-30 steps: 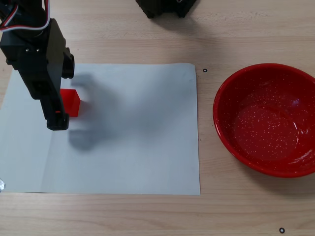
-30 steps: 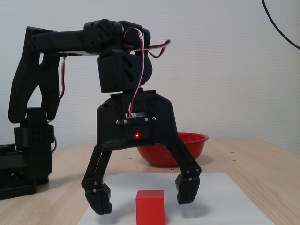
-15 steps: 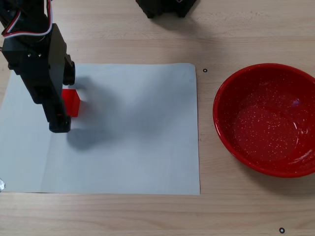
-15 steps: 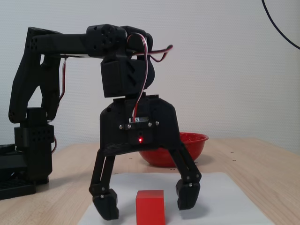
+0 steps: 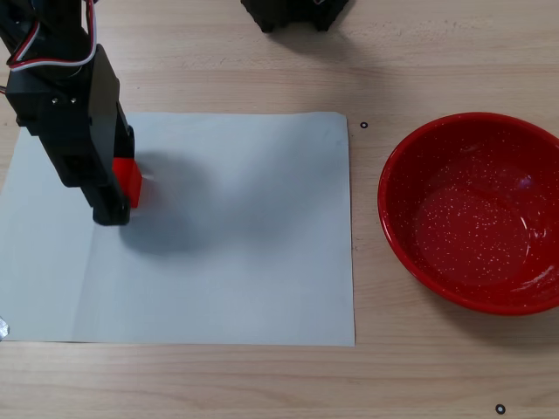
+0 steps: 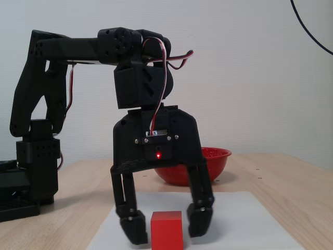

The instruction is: Grasp the red cube and put it in the red bowl.

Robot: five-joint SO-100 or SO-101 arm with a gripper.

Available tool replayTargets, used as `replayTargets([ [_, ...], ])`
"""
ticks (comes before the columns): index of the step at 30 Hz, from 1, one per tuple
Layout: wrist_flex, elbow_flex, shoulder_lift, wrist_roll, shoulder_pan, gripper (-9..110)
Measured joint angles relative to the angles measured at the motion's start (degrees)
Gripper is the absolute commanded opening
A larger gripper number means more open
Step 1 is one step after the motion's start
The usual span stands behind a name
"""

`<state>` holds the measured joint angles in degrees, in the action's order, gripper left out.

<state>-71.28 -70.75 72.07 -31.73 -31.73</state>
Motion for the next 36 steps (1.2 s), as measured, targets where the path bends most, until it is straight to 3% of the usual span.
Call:
replayTargets([
  [16, -4.92, 0.26, 0.0, 0.97, -0.18, 0],
  [36, -16.0, 14.77, -0.09, 5.54, 1.93, 0],
])
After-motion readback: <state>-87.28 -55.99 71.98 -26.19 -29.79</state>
